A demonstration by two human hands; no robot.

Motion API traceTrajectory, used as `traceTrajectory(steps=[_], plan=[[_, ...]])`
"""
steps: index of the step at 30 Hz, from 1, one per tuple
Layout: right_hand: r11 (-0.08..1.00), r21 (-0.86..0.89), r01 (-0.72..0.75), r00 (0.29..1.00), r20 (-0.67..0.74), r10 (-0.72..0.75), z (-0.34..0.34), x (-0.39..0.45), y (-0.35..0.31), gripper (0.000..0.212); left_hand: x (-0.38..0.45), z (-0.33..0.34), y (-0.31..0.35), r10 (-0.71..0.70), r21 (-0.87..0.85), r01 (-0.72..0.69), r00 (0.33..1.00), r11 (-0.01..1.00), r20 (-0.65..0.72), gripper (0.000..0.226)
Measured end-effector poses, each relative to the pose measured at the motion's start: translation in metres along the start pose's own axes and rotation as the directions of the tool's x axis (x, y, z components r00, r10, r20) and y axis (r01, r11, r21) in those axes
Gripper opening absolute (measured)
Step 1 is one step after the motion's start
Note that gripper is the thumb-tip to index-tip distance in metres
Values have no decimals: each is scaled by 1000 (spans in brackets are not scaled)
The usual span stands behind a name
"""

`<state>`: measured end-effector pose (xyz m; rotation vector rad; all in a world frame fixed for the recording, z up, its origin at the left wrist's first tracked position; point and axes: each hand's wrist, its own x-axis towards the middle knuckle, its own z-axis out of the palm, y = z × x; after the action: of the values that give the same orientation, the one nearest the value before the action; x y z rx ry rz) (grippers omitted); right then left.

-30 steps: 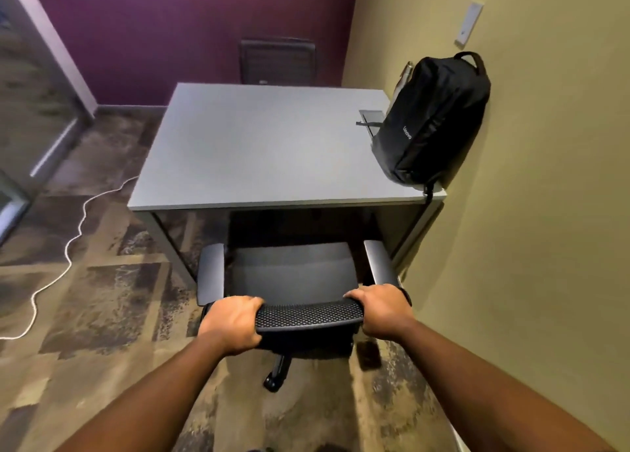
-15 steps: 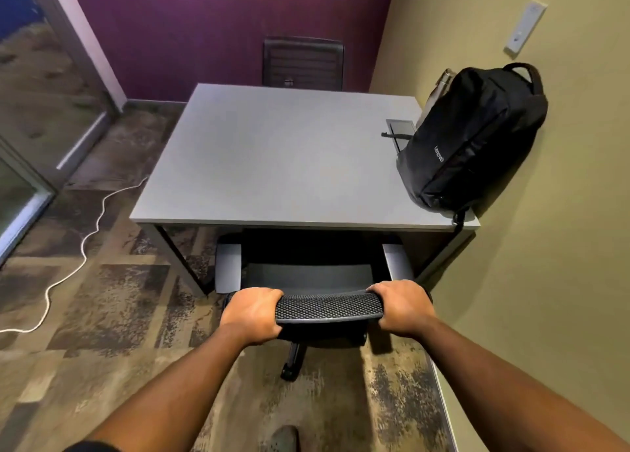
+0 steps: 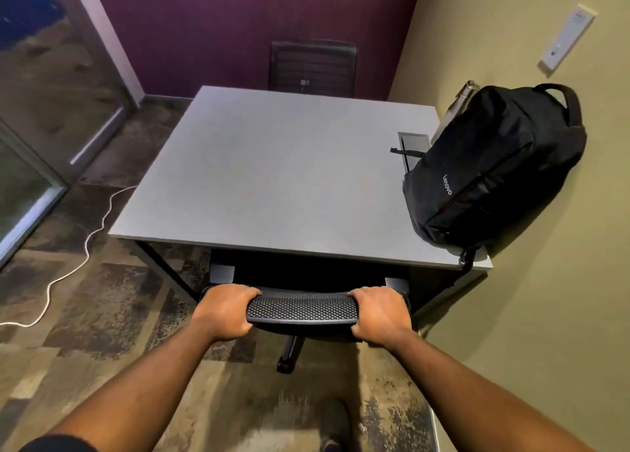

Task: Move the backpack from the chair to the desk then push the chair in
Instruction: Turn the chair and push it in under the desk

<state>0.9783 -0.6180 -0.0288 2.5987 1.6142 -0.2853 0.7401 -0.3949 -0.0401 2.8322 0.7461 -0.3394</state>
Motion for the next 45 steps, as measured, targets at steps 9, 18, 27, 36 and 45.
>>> traceTrajectory(steps=[9,18,27,36,45], plan=[[1000,1,17,1000,21,-17,-14,44,18,42,43,-23,-10,-9,19,8,1000,1000,20,65],[1000,16,-26,1000,6,26,-15,71,5,43,77,-41,-41,27,-15,-26,998,1000,49,65],[999,17,-38,999,5,37,-21,91,4,50,98,-46,-56,60,-21,-59,997,998,55,59],[998,26,-53,998,-28,54,-7,67,-14,50,71,-24,-58,46,20,-46,999,999,29,56],[998,29,-47,999,-23,48,-3,39,-17,51,42,-13,-44,63,79,-66,997,995,40,48]])
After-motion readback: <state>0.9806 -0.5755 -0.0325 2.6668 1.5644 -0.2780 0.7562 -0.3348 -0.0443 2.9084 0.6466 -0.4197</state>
